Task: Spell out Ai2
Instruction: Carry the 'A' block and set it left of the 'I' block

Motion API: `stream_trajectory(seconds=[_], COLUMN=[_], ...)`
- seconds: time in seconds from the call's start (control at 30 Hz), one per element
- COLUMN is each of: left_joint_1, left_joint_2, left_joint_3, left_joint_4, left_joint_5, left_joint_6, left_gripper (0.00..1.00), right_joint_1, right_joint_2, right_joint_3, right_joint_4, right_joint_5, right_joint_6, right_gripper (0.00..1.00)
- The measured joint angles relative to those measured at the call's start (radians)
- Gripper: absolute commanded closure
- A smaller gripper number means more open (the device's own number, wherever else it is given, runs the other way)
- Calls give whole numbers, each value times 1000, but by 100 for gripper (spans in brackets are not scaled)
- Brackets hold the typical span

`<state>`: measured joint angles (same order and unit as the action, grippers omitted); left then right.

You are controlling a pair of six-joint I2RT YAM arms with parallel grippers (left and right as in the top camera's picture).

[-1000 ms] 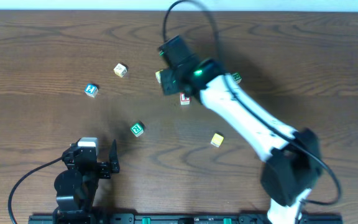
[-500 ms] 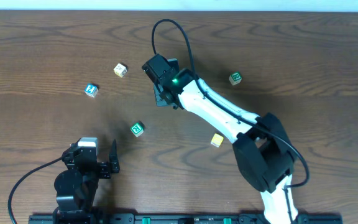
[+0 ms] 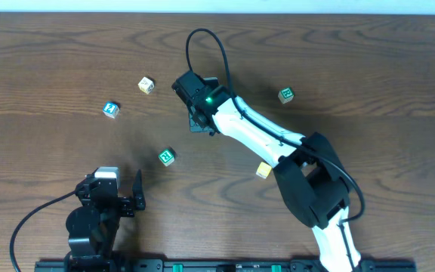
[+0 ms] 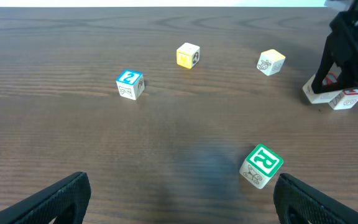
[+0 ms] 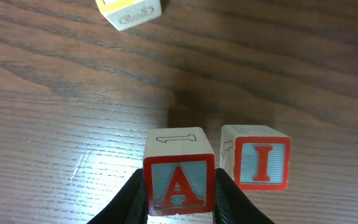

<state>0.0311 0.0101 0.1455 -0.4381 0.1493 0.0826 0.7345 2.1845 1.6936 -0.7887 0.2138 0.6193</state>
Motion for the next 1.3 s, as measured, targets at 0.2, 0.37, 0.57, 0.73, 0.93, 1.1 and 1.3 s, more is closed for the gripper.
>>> stream_trajectory(seconds=[0.2,0.37,0.57,0.73,0.93,1.1,1.3], left_joint_1=[0,0,0,0,0,0,0], left_joint_2=[0,0,0,0,0,0,0], left_joint_3=[0,0,0,0,0,0,0], left_joint_4=[0,0,0,0,0,0,0], left_joint_5=[0,0,0,0,0,0,0], left_joint_6=[0,0,0,0,0,0,0], left_gripper=[5,5,5,5,5,5,5], right_joint_1=[19,31,31,31,31,30,28], right_joint_2=[18,18,20,33,37,40,40], right_joint_3=[0,0,0,0,0,0,0], right_joint_4=[8,8,14,16,21,42,43], right_joint_5=[0,0,1,13,25,43,48], right_joint_6=[28,35,44,52,55,55,55], right_gripper=[99,99,99,99,99,99,87])
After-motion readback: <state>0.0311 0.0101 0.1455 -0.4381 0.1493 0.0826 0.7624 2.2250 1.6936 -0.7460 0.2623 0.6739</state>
